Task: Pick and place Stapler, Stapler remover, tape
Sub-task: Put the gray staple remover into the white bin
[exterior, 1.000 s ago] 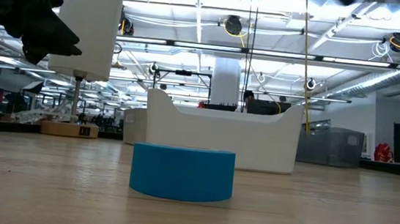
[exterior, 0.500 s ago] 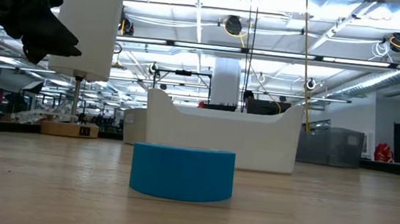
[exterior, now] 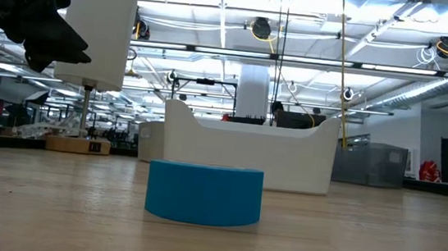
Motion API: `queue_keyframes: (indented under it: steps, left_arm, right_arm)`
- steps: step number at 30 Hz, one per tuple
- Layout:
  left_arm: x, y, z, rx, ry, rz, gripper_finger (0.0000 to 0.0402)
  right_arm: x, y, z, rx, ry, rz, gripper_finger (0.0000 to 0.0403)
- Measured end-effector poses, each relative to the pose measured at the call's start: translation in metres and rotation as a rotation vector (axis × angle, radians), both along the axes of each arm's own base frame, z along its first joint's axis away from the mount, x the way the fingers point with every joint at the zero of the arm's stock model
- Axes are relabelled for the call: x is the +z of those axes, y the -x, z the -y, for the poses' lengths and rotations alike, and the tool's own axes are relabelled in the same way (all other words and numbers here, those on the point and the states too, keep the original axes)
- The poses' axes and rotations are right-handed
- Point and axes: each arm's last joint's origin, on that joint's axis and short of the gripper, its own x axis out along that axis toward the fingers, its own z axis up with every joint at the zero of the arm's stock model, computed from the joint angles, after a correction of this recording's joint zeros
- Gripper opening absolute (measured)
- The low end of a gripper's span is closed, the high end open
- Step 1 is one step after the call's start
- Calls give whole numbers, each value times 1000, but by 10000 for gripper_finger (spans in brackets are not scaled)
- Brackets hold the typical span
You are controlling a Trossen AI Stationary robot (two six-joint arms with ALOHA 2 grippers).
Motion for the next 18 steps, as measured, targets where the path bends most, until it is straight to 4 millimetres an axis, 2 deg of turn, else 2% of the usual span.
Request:
queue_keyframes:
  steps: [6, 18]
  left_arm:
    - [0, 0, 0, 1, 4, 1, 136]
    - [0, 0, 0, 7, 20, 4, 136]
  right_arm:
    - [-17, 5, 6, 6, 8, -1, 128]
    - [-27, 9, 9, 16, 2, 11, 128]
